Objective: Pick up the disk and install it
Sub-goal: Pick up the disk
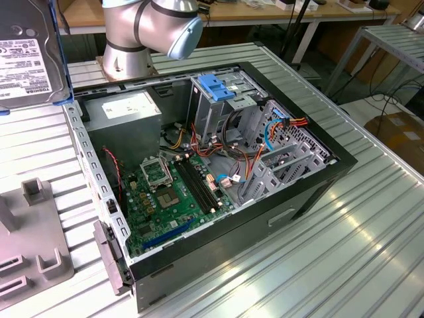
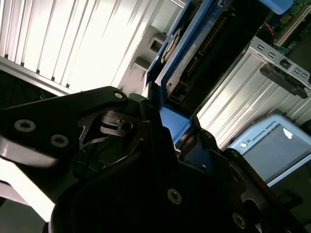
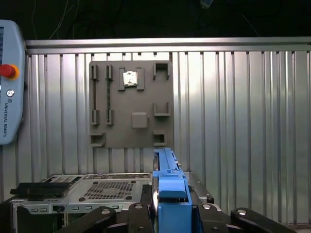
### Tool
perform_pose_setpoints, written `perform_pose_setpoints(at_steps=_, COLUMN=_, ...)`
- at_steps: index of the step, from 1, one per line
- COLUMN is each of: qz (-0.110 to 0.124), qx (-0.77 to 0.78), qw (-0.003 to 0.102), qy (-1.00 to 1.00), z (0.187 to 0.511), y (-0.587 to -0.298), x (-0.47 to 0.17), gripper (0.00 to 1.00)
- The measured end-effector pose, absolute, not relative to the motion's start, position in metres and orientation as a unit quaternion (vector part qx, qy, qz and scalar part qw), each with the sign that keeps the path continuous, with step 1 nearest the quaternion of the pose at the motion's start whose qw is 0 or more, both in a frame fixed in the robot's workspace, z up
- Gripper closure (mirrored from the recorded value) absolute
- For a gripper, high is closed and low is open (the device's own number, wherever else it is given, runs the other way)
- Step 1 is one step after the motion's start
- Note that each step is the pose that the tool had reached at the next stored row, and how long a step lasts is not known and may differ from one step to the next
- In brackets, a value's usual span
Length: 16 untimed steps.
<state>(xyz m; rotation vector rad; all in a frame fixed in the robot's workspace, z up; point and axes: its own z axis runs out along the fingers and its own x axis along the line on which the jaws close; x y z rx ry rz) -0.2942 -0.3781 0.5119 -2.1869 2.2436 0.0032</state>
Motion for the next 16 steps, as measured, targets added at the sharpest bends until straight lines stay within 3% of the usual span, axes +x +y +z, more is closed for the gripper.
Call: perform_pose_setpoints(at_steps=16, qz=0.001, qx=-0.698, qw=0.004, qy=0.716, z=0.510, y=-0.381, x=-0.227, gripper=0.63)
